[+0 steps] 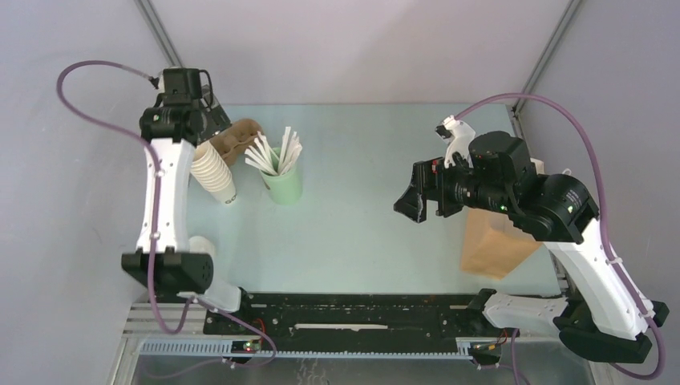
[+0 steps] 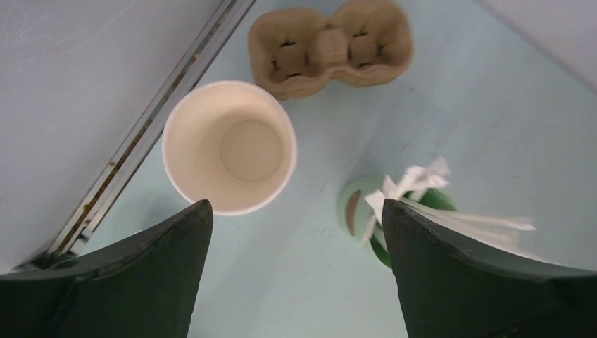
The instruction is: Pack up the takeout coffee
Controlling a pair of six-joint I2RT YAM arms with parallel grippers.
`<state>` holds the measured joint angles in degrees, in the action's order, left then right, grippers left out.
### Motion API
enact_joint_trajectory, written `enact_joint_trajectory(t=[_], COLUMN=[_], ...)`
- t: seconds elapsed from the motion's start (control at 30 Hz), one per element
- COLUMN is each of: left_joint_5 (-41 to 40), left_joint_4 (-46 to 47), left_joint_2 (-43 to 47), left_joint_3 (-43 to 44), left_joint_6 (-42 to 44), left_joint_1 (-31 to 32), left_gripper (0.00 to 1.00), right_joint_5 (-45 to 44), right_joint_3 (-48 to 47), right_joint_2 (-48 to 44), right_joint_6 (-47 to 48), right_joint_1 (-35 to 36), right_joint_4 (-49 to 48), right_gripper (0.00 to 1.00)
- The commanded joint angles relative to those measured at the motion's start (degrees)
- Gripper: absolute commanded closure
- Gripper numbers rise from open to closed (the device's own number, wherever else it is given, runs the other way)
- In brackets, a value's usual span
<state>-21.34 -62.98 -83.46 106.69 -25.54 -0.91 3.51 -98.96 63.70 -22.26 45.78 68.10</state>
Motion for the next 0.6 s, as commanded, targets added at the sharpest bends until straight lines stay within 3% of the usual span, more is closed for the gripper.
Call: enact_joint_trajectory(t=[0.0,0.17,0.3,0.57], left_joint_5=[-3.8,-2.4,0.3,2.9], left_joint_4=[-5.3,-4.6,-6.1,-5.9], left_joint_2=[-5.4,-7.9,-9.6,-11.0], left_joint_3=[6.7,8.4,8.8,8.7], left_joint_6=[4.0,5.0,3.5,2.9], left_joint_1=[-1.7,-2.2,-3.5,-5.2], left_gripper=[0.10,0.27,0.47,0.51], right_joint_5=[0.0,-0.4,1.0,3.4], right_joint_3=[-1.9,-1.1,-0.1,1.8], right_joint_2=[-0.8,-2.2,-3.0,-3.6], right_joint_6=[3.0,5.0,6.2,7.3], right_joint_1=[-0.2,-2.2,-4.4,-7.2], right_joint_4=[1.6,2.5,1.4,-0.3], right_gripper=[0.00,0.00,0.00,0.00])
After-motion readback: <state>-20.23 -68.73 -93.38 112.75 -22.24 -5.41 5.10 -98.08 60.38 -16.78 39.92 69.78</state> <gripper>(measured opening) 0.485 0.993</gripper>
